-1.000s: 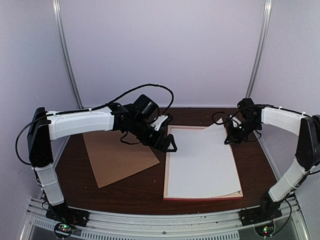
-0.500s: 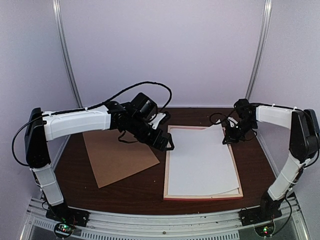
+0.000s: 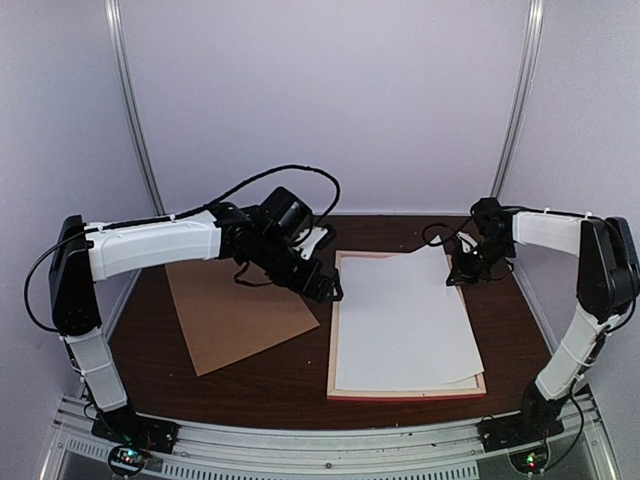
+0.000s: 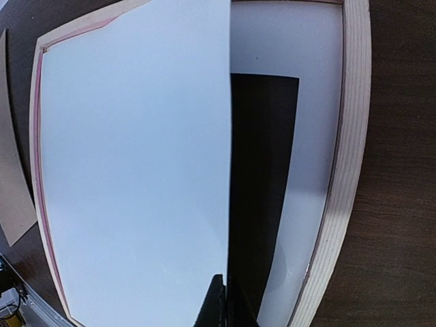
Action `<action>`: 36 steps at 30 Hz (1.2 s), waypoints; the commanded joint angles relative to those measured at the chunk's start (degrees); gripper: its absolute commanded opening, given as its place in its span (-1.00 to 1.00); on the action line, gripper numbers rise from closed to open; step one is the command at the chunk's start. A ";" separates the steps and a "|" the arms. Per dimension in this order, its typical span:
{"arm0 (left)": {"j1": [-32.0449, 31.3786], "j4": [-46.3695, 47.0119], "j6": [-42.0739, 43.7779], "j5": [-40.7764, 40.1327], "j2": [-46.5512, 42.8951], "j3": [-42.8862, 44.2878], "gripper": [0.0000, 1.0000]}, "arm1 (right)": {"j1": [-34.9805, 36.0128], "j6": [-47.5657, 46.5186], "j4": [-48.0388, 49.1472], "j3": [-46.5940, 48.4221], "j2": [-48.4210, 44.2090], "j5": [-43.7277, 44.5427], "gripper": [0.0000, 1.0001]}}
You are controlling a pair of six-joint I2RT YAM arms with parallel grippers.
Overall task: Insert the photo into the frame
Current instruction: Place the photo on the mat board.
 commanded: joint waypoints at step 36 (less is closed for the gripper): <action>3.06 -1.72 1.56 -3.51 -3.10 -1.35 0.96 | 0.58 1.40 1.53 -3.49 -1.60 3.92 -0.03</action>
